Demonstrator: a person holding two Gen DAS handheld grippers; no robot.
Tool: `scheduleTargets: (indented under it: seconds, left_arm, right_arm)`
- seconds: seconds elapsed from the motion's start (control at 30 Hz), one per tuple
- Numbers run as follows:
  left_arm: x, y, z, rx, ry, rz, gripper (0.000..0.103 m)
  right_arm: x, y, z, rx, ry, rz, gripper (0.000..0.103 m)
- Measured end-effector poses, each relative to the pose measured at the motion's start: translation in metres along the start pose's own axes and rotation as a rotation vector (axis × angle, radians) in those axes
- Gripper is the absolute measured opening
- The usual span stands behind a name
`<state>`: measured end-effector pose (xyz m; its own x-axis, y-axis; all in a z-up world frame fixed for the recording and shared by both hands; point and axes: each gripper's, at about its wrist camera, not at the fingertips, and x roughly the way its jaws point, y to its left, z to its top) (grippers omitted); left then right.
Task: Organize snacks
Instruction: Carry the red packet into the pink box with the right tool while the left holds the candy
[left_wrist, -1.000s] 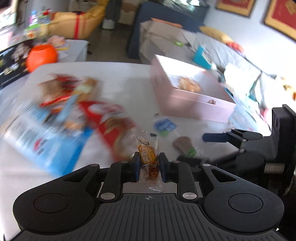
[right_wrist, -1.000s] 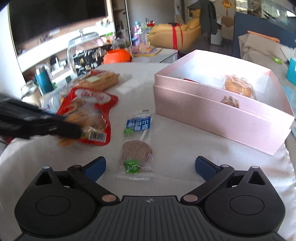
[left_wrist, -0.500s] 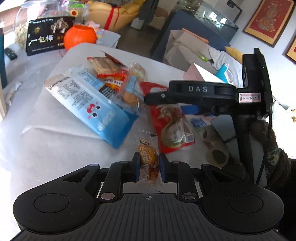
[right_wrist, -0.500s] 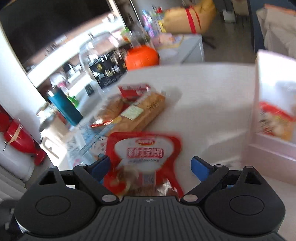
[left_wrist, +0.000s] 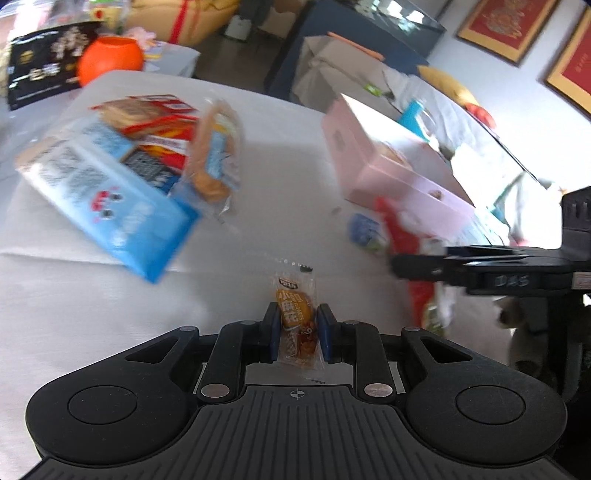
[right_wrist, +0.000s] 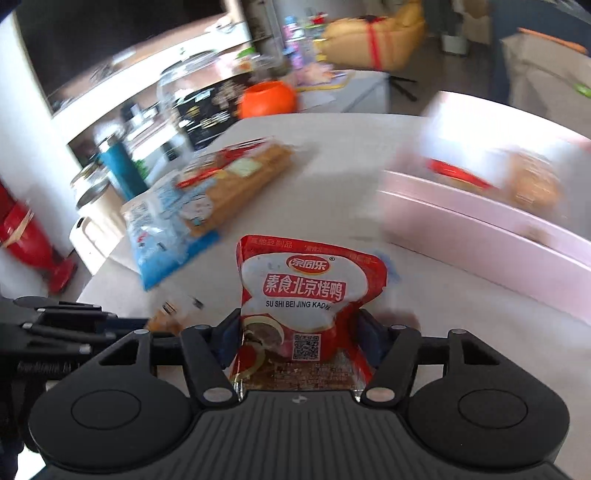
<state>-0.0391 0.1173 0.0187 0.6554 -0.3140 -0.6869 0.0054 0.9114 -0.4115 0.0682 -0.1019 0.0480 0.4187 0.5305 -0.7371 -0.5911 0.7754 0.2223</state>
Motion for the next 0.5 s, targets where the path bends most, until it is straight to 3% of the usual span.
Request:
scheduleTargets:
  seconds: [0.1,0.23,0.3,0.37,0.5]
  left_arm:
    - [0.012,-0.017,0.002,0.047,0.033,-0.038,0.025]
    - [0.027,-0.04,0.002,0.106,0.075,-0.063,0.025]
    - [0.031,-0.05,0.001,0.132,0.09,-0.068,0.025]
    - [0.033,-0.057,0.0,0.157,0.102,-0.066,0.025]
    - [0.035,-0.063,-0.002,0.171,0.115,-0.057,0.025]
  right_arm:
    - [-0.028,-0.026,-0.012,0.042,-0.045,-0.058,0.064]
    - [-0.04,-0.058,-0.026,0.099,-0.073,-0.205,0.066]
    - [-0.039,-0.076,-0.034,0.184,-0.062,-0.207,0.078]
    - [-0.034,-0.089,-0.042,0.252,-0.054,-0.178,0.082]
    - [-0.034,-0.079,-0.051,0.2,-0.075,-0.186,0.087]
